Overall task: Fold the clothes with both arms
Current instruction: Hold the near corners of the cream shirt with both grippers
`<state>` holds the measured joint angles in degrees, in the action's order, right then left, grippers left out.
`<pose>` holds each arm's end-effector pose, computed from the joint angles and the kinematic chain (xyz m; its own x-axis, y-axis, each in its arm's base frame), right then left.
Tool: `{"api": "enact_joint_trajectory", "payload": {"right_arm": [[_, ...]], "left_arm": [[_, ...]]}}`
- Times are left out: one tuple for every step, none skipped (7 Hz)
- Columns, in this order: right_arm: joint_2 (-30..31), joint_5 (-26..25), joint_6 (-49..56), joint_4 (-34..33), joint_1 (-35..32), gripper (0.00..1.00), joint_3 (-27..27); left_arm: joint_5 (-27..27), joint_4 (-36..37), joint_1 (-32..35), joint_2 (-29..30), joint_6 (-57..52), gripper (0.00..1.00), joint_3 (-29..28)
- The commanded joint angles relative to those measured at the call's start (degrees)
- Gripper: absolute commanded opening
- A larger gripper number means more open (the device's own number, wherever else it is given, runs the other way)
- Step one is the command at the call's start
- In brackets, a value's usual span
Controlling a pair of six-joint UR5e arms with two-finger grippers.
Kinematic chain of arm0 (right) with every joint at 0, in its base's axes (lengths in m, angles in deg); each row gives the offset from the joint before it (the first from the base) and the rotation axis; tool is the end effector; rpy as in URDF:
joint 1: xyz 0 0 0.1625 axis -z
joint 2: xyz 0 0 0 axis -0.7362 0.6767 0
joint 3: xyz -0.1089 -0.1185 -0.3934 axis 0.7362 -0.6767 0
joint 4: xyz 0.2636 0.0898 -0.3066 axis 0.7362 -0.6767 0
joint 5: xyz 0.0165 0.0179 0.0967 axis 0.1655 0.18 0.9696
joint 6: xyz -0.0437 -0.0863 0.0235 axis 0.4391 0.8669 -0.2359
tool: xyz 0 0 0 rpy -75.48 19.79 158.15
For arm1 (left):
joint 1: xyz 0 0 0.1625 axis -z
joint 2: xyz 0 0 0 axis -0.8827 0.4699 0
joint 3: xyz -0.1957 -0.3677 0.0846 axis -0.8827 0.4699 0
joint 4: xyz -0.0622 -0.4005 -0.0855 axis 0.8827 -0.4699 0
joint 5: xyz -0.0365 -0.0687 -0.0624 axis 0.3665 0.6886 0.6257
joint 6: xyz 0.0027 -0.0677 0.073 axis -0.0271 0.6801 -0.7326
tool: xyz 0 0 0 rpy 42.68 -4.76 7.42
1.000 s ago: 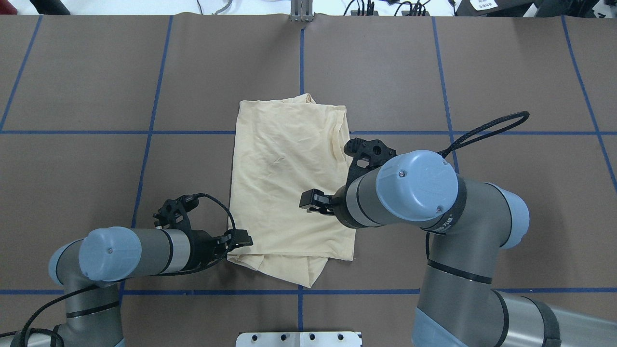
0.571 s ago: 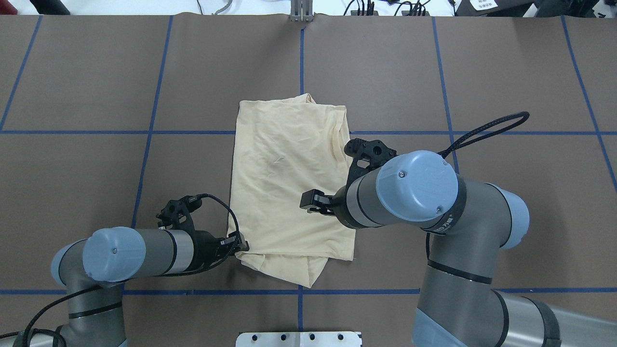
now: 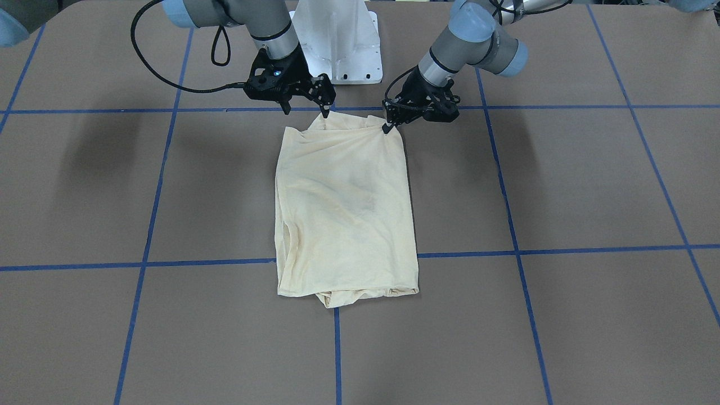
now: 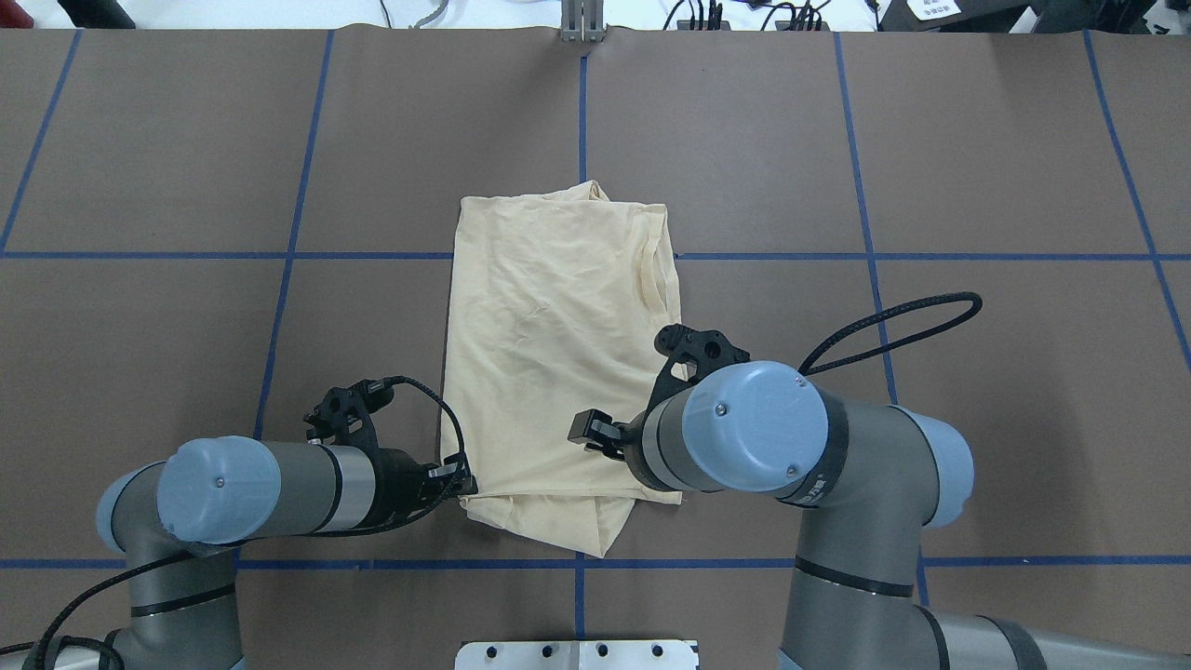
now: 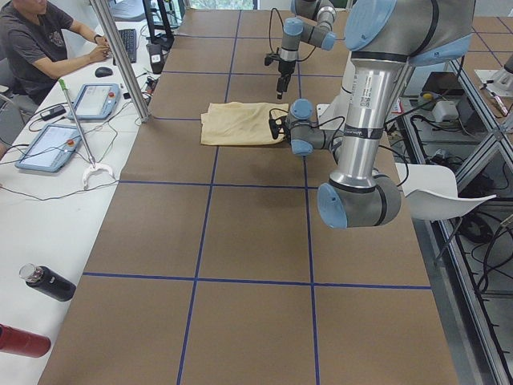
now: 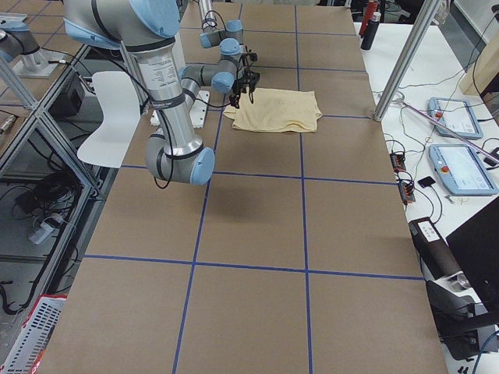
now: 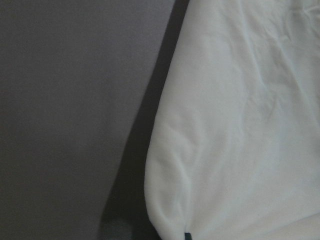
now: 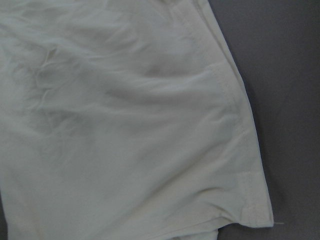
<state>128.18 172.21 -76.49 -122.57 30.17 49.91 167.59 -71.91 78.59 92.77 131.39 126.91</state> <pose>-0.5357 -0.2923 0.2053 0.5026 0.3485 0.7912 -0.2902 0.9301 -0.2253 0.5190 -0.2802 0.3297 0.2458 -0.2745 -0.9297 0.2129 0.9509 -0.2245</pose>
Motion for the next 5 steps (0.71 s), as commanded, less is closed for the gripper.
{"api": "enact_joint_trajectory", "payload": {"right_arm": [[-0.8,-2.9,-7.2,0.1,2.2,1.0,-4.8],[-1.3,-3.6,-7.4,0.1,2.6,1.0,-7.1],[-2.9,-3.7,-7.4,0.2,2.6,1.0,-9.0],[-4.1,-3.7,-7.5,0.2,2.6,1.0,-10.7],[-4.1,-3.7,-7.5,0.2,2.6,1.0,-10.9]], "left_arm": [[0.1,0.1,0.0,0.1,0.0,0.0,0.2],[0.1,0.1,0.0,0.2,0.0,0.0,0.3],[0.1,0.2,0.0,0.2,0.0,0.0,0.3],[0.1,0.4,0.0,0.2,0.0,0.0,0.4],[0.1,0.4,0.0,0.2,0.0,0.0,0.4]]}}
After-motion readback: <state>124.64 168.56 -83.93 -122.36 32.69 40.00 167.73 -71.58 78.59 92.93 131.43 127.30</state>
